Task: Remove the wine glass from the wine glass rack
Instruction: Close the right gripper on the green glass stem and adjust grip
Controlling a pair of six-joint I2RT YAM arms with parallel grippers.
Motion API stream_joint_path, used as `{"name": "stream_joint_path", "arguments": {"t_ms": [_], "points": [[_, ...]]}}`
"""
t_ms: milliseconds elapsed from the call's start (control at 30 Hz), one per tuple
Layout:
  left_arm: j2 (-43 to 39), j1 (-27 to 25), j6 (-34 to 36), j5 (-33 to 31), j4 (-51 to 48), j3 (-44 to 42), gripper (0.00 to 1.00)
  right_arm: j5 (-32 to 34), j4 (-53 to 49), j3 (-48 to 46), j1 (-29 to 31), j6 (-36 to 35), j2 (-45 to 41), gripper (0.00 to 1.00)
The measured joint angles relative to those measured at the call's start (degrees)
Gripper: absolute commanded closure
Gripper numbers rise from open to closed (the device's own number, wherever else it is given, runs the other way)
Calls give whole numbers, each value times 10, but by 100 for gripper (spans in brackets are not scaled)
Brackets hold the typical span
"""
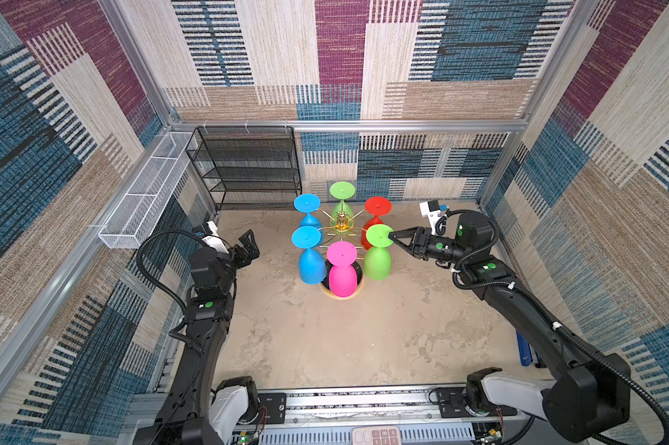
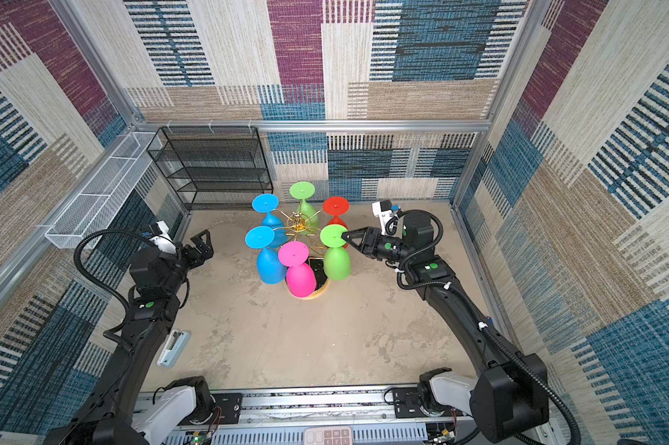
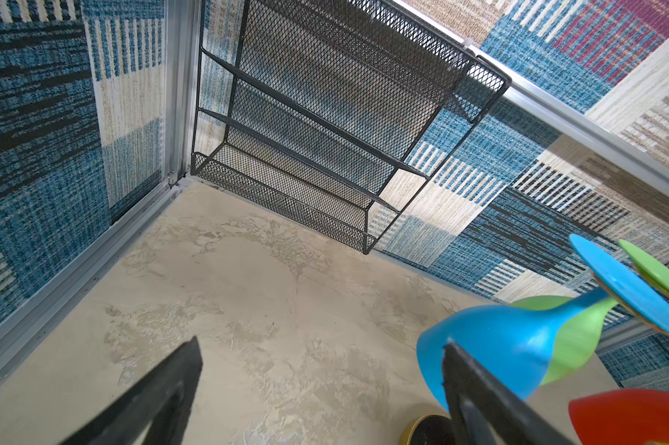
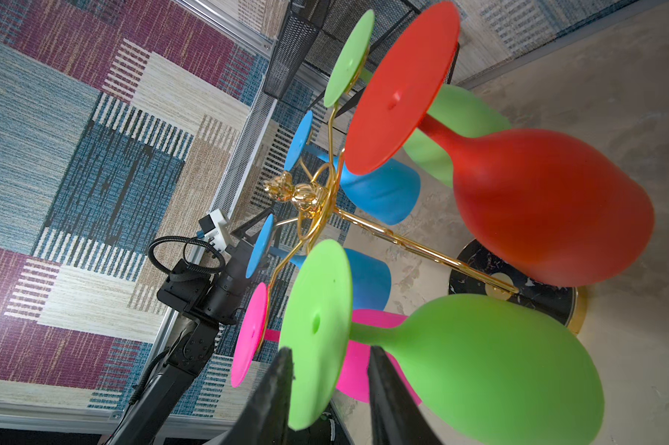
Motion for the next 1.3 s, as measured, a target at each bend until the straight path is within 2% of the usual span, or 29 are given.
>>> {"name": "stream_joint_path", "arguments": {"t_ms": [733, 1300], "points": [[-12, 1, 0, 0, 0, -2, 1, -8, 16, 7, 3, 56, 1, 100], [-24, 1, 0, 0, 0, -4, 1, -38, 32, 31, 3, 119, 13, 100]]}}
